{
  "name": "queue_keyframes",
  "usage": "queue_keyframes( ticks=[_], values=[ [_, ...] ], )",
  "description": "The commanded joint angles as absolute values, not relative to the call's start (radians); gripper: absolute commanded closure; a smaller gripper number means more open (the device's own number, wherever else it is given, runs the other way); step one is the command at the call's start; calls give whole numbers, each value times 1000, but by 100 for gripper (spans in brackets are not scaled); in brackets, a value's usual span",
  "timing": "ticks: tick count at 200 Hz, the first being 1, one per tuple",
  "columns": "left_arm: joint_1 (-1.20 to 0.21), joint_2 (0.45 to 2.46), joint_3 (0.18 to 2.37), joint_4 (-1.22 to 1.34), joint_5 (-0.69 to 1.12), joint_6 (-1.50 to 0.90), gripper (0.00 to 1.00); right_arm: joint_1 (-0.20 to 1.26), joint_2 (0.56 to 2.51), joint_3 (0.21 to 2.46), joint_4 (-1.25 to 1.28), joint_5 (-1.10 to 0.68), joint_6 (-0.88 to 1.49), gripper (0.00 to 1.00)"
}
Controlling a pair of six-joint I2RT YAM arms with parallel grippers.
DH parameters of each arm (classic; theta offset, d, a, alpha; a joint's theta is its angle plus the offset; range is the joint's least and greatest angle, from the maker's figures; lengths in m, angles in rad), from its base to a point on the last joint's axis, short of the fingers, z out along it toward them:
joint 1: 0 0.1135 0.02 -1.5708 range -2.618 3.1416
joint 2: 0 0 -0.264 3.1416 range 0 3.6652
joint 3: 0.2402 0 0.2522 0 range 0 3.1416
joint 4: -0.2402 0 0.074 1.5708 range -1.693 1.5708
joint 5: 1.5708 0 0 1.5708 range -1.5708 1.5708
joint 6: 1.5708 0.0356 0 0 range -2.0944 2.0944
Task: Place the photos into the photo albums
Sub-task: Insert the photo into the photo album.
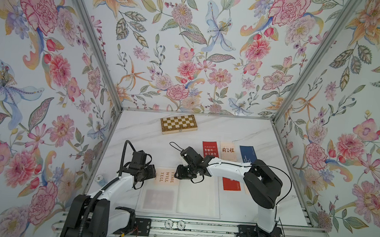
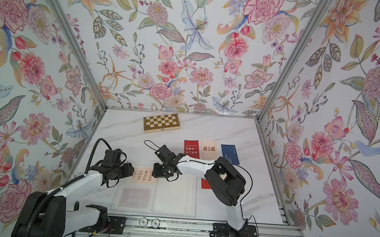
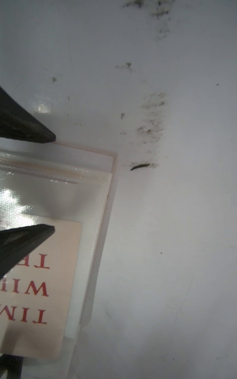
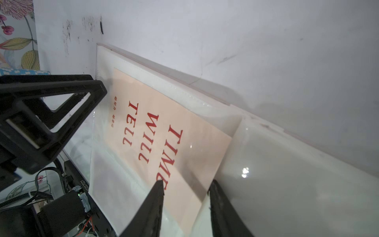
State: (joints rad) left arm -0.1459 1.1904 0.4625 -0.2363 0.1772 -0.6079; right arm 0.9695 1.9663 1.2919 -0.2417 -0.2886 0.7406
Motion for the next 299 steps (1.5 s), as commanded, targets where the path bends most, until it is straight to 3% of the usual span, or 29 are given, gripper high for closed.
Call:
queue_keyframes(
  ticks=[1,130,198,254,299],
  values=[
    [-135,1209,457,-235,201,-587,38,976,1999,1333,-204,-308,759,61],
    [-135,1199,493,-263,182,-575,38,988,1996,1256,-91,-376,807,61],
    [-143,1158,594,-337,143,-546,38,932,1867,1184,-132,-319,752,58],
    [-293,1241,721,-306,121,-564,41,799,1770,1104,-157,-288,700,58],
    [-448,1419,889,-241,122,-587,50,656,1698,1078,-208,-237,631,59]
  ],
)
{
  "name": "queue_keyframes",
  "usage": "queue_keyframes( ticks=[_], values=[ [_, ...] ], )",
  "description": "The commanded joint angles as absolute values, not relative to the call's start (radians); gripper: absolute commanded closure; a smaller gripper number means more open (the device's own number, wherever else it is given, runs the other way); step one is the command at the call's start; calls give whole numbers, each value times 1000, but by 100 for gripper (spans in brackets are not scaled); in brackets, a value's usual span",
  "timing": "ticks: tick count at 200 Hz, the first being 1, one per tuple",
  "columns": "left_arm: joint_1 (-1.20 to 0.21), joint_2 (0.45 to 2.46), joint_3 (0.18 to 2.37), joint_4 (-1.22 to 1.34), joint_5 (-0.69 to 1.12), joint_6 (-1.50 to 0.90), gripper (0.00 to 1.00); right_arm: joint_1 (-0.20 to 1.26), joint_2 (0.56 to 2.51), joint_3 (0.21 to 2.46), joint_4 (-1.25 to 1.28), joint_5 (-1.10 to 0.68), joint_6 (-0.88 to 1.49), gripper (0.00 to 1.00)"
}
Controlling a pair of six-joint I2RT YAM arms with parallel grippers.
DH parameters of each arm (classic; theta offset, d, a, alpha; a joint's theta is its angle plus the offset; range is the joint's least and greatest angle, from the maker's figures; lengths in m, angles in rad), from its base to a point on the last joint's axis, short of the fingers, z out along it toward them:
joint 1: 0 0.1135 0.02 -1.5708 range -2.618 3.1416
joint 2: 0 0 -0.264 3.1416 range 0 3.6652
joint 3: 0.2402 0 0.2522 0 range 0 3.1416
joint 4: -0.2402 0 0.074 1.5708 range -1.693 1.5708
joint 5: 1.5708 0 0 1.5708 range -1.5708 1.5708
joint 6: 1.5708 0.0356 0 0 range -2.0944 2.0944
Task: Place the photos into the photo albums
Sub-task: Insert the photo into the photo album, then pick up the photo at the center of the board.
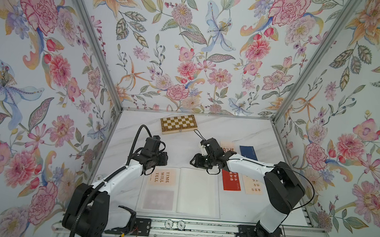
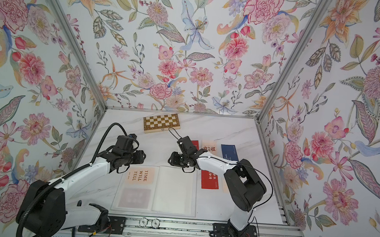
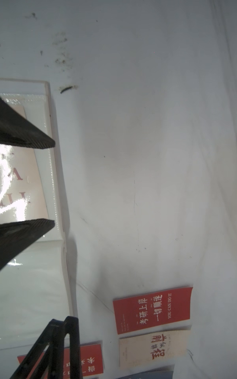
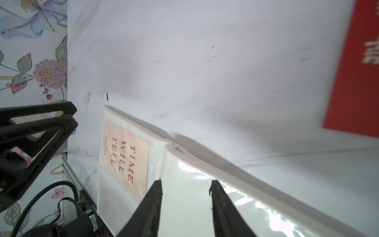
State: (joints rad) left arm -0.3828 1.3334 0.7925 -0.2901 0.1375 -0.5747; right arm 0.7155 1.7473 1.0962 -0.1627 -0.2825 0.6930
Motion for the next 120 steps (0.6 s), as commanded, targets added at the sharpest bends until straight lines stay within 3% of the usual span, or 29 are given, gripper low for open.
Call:
queue_keyframes(
  ticks=[1,60,120],
  values=[
    [-452,1423,893,-239,121,-587,50,655,1698,1078,-211,-238,629,59],
    [-584,1765,1184,-163,207,-604,60,472,1722,1120,-255,-213,555,59],
    [-619,2039,1409,-112,317,-635,60,391,1882,1237,-278,-179,499,58]
  ],
)
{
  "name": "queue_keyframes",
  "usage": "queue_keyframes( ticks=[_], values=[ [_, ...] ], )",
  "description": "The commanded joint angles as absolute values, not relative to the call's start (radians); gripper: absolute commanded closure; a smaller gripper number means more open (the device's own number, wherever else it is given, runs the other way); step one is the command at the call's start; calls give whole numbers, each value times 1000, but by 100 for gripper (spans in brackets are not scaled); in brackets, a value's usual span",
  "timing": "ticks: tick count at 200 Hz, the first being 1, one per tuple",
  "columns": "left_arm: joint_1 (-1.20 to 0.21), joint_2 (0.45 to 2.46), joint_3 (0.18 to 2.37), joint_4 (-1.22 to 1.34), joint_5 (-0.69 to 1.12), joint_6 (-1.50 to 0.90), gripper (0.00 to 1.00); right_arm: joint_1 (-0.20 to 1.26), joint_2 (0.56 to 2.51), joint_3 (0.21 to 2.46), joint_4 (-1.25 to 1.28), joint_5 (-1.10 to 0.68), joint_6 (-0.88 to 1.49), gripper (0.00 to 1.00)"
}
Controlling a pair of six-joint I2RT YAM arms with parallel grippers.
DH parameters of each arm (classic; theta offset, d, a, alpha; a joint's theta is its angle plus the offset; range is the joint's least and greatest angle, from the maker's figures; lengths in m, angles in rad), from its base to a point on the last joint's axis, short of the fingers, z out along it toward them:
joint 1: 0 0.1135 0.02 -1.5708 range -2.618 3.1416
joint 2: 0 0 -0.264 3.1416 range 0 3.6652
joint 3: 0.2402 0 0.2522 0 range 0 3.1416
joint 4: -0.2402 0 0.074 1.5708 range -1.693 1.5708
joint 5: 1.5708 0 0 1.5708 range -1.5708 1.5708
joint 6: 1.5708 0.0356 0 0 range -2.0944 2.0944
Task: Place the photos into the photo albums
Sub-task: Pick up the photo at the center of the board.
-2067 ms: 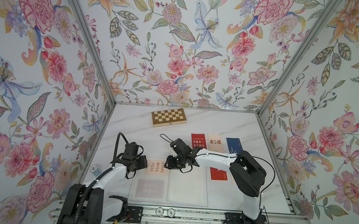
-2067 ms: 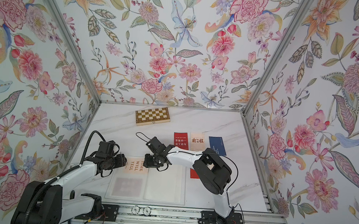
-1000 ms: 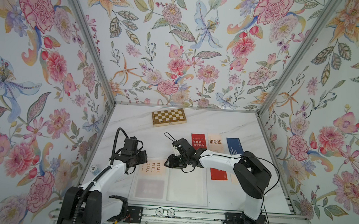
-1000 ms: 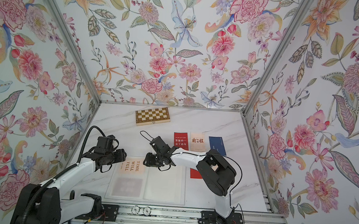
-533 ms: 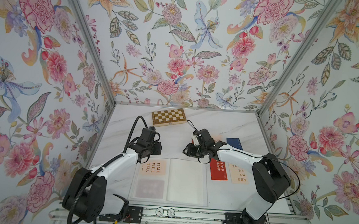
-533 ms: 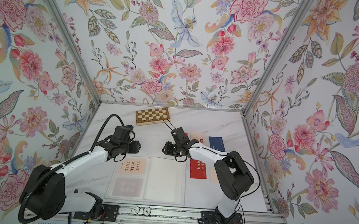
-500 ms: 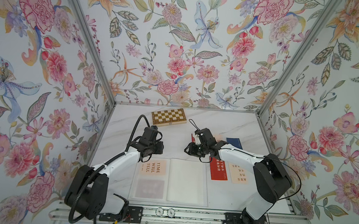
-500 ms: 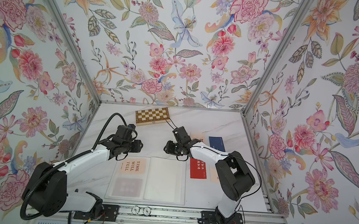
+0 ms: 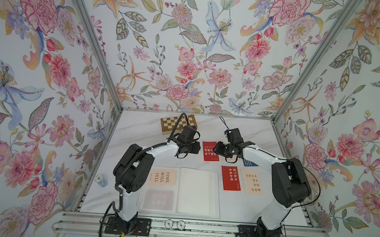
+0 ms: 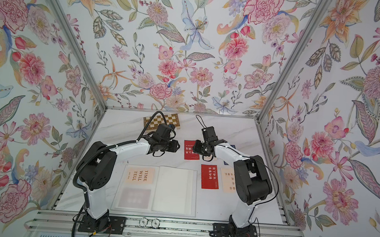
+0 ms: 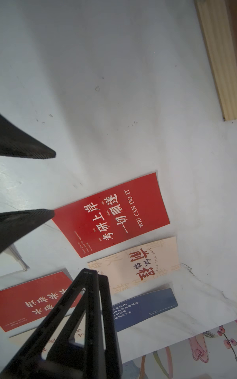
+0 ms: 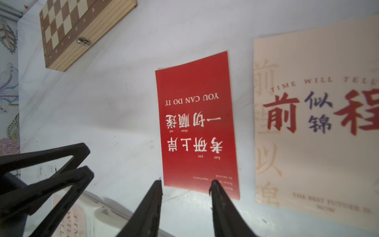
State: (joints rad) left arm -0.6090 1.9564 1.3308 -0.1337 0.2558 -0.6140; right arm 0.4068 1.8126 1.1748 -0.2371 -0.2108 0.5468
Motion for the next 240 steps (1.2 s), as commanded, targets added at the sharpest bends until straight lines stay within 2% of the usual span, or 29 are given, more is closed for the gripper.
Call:
queue_keyframes(
  ticks=[1,58,105,195,240],
  values=[
    [-620,2043,1411,-113,319,-637,60,390,1885,1239,-279,-177,498,58],
    [-621,2147,1468,-94,363,-665,59,370,2035,1358,-305,-158,471,57],
    [-622,2161,1454,-71,369,-686,58,369,2081,1399,-325,-146,456,57],
    [-621,2187,1470,-97,349,-721,58,461,2064,1354,-323,-152,468,57],
    [-615,2178,1456,-135,325,-724,60,438,2018,1308,-313,-135,475,57]
  ],
)
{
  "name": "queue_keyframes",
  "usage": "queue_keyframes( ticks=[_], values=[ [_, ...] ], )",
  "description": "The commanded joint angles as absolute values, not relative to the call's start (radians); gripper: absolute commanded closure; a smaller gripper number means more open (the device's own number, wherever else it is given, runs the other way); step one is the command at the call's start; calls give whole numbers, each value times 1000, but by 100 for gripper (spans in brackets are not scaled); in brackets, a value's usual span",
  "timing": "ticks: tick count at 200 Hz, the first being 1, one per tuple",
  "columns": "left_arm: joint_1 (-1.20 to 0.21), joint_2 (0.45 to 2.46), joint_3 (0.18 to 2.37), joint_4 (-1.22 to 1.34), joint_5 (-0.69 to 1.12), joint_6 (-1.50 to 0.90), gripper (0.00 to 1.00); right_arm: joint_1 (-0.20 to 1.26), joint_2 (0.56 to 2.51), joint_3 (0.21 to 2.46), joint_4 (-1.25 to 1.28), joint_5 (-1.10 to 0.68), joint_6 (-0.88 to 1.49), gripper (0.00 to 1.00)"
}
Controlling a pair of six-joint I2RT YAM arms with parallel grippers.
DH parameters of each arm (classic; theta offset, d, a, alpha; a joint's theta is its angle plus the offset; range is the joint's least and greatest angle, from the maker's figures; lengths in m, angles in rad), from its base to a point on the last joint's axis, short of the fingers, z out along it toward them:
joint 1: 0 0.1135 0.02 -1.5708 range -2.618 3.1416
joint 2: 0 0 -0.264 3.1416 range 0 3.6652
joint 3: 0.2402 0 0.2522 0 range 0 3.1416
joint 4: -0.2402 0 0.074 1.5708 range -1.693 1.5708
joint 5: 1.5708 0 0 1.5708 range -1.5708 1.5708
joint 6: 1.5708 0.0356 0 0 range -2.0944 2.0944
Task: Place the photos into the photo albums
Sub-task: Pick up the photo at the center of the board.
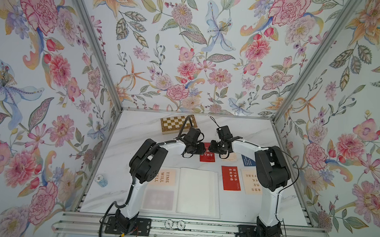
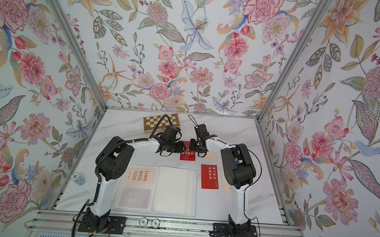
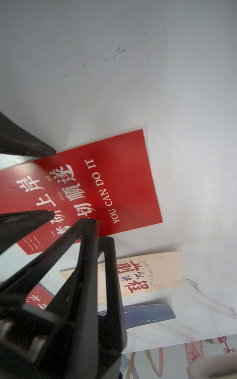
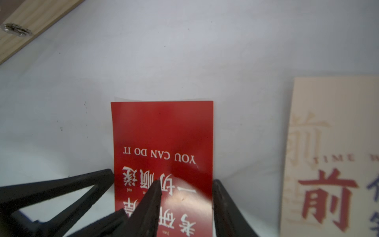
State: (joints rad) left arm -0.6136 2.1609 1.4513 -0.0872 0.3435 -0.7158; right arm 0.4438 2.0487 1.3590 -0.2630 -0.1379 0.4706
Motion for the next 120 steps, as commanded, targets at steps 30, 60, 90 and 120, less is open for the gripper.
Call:
queue_keyframes(
  ticks=[30,60,90,120],
  values=[
    [-615,2172,1450,-136,325,-721,61,423,2010,1290,-305,-143,470,57],
    [-616,2171,1447,-135,328,-725,62,433,2019,1277,-289,-164,473,57],
    [-615,2168,1440,-129,333,-728,62,443,2034,1275,-274,-189,481,57],
    [-615,2168,1437,-130,334,-727,62,443,2034,1278,-263,-211,491,57]
  ],
)
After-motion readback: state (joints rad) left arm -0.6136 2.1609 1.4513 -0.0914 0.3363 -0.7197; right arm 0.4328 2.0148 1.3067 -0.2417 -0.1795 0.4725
